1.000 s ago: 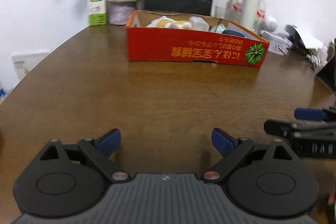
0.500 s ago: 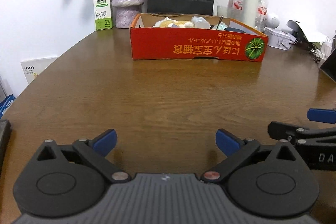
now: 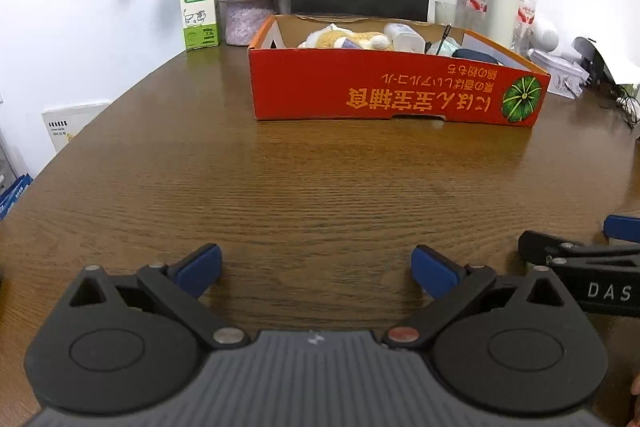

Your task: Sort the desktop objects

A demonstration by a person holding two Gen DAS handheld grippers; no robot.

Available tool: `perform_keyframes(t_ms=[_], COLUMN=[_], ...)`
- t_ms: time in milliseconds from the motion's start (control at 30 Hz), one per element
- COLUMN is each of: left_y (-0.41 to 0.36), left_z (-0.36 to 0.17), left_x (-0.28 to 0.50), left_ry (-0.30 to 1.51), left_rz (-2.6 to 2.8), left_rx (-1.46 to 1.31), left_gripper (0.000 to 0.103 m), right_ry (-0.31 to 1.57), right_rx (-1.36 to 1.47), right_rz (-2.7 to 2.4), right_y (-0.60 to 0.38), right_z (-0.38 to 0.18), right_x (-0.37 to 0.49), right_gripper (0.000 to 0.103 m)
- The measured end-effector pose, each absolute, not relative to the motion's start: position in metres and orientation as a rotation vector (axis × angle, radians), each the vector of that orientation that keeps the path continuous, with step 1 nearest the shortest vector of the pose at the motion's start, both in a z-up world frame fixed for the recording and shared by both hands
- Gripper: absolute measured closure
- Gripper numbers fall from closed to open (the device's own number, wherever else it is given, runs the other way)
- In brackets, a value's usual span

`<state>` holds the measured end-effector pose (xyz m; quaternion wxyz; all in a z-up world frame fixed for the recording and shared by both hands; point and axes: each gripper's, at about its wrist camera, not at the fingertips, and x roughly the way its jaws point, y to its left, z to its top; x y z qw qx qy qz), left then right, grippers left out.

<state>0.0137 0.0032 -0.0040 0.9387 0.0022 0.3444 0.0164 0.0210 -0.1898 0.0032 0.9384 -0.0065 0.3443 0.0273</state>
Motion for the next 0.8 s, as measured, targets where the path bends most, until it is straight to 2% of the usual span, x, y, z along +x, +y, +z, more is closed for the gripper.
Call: perform_keyframes(t_ms=[800], left_y=[0.0045], left_z=[-0.0033], left_x=[0.0135], left_ry=[0.704], left_rz=[0.034], left_rx=[0.001], left_gripper=[0.000], right_ry=[0.705], right_rx=[-0.012], right_rz=[0.083], right_y=[-0.1897], right_z=[0.0024], right_x=[0.0231], right_gripper=[0.000])
